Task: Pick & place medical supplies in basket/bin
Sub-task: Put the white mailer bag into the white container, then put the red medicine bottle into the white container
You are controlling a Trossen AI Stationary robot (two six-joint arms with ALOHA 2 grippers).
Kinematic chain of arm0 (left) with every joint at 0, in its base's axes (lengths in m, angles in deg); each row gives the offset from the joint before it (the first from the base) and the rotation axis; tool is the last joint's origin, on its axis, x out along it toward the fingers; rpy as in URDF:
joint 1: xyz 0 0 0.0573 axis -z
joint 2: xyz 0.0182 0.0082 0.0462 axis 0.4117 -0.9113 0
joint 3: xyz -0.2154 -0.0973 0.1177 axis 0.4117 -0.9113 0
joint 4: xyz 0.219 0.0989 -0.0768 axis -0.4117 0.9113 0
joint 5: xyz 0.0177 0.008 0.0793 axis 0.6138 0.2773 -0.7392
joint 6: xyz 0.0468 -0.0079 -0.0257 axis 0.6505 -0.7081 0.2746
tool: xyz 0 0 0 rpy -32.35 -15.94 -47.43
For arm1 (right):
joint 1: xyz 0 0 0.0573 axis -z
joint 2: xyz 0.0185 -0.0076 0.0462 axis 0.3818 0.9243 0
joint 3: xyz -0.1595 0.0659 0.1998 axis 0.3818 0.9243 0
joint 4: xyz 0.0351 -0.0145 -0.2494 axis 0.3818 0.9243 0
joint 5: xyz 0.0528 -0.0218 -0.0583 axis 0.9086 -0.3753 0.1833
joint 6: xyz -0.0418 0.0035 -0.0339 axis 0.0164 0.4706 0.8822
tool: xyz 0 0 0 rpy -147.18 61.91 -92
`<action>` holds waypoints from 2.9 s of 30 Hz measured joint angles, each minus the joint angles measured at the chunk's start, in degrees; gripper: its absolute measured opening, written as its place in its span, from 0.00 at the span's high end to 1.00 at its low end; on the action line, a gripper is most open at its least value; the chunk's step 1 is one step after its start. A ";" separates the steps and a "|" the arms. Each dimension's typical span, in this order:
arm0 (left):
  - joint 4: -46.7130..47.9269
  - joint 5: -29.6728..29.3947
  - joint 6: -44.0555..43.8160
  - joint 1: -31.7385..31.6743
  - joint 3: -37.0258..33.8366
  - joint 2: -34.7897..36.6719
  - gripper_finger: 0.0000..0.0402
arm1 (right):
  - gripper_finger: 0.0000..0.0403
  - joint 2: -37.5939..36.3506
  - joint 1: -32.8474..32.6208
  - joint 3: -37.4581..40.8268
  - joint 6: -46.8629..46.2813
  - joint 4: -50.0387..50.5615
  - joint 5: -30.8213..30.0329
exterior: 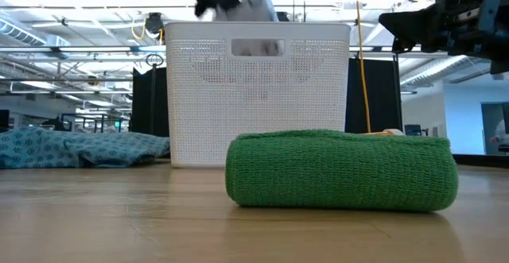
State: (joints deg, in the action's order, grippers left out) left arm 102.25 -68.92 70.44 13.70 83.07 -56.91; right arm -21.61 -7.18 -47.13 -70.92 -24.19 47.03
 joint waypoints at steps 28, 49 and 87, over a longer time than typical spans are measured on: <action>1.92 8.72 0.33 -3.07 0.04 -15.55 0.76 | 1.00 0.00 0.02 0.00 0.55 1.13 0.02; 6.83 -6.10 4.97 0.34 13.45 -15.25 0.16 | 1.00 0.00 0.01 -0.01 0.56 1.66 0.01; -50.01 -19.36 4.05 26.87 -59.95 44.28 0.99 | 1.00 0.22 0.00 -0.01 -0.96 4.71 0.02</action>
State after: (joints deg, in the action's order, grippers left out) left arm 52.24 -88.28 74.48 40.57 23.12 -12.63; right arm -21.39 -7.18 -47.13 -71.89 -19.48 47.05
